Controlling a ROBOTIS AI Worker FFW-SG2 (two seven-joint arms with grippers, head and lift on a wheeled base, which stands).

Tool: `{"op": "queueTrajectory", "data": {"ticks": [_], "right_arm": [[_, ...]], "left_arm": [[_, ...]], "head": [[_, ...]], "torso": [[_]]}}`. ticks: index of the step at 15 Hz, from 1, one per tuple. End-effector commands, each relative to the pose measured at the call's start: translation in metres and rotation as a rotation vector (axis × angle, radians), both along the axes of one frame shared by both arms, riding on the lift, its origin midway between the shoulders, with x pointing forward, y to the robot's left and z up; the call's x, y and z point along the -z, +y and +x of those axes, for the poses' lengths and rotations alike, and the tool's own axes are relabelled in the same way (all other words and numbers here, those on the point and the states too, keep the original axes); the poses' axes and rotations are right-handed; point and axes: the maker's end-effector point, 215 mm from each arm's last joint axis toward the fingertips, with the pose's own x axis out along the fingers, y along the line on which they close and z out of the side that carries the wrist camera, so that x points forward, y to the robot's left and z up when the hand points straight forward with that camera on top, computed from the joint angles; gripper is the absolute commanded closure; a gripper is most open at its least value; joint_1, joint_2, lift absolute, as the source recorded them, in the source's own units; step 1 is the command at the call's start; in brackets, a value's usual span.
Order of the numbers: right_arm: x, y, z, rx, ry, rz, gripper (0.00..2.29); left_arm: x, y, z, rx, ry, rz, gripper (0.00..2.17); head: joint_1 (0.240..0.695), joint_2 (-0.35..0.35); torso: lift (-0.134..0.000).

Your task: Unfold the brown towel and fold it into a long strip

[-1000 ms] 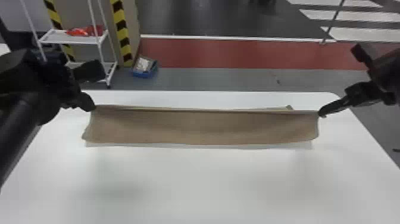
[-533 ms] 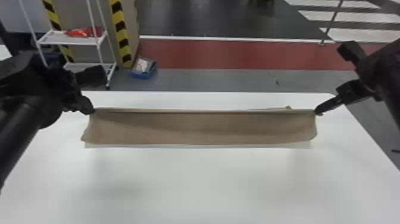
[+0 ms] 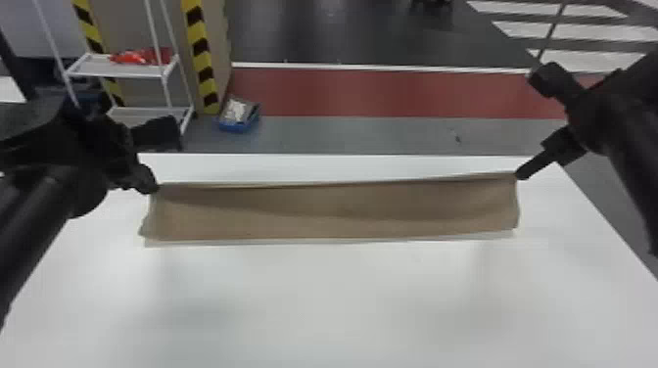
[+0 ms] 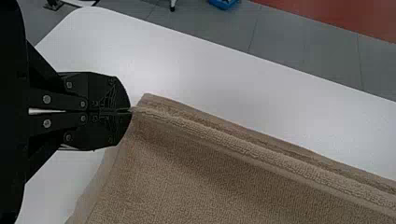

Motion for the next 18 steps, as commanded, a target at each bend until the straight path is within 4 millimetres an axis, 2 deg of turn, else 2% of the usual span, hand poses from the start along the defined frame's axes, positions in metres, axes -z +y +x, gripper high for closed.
{"op": "queueTrajectory", "data": {"ticks": [1, 8, 9, 10, 15, 18], "right_arm": [[0.004, 0.002, 0.003, -0.032, -0.003, -0.024, 1.48], [0.020, -0.007, 0.008, -0.037, -0.011, -0.129, 1.47], [0.024, -0.007, 0.007, -0.036, -0.010, -0.133, 1.41], [0.025, -0.010, 0.008, -0.021, -0.019, -0.143, 1.12], [0.032, -0.014, 0.009, 0.041, -0.042, -0.166, 0.16], [0.037, -0.017, 0.007, 0.064, -0.047, -0.167, 0.12]], "left_arm": [[0.000, -0.004, 0.002, 0.009, -0.005, 0.005, 1.96], [0.002, -0.017, 0.006, 0.049, -0.018, 0.029, 1.96], [0.000, -0.020, 0.008, 0.054, -0.030, 0.031, 1.96], [-0.001, -0.024, 0.013, 0.063, -0.053, 0.034, 1.96], [-0.003, -0.036, 0.016, 0.090, -0.075, 0.033, 1.95], [0.000, -0.043, 0.017, 0.100, -0.084, 0.030, 1.95]], "head": [[0.647, -0.054], [0.651, -0.067], [0.651, -0.069], [0.651, -0.071], [0.649, -0.088], [0.650, -0.095]], "torso": [[-0.123], [-0.123], [-0.123], [-0.123], [-0.123], [-0.123]]}}
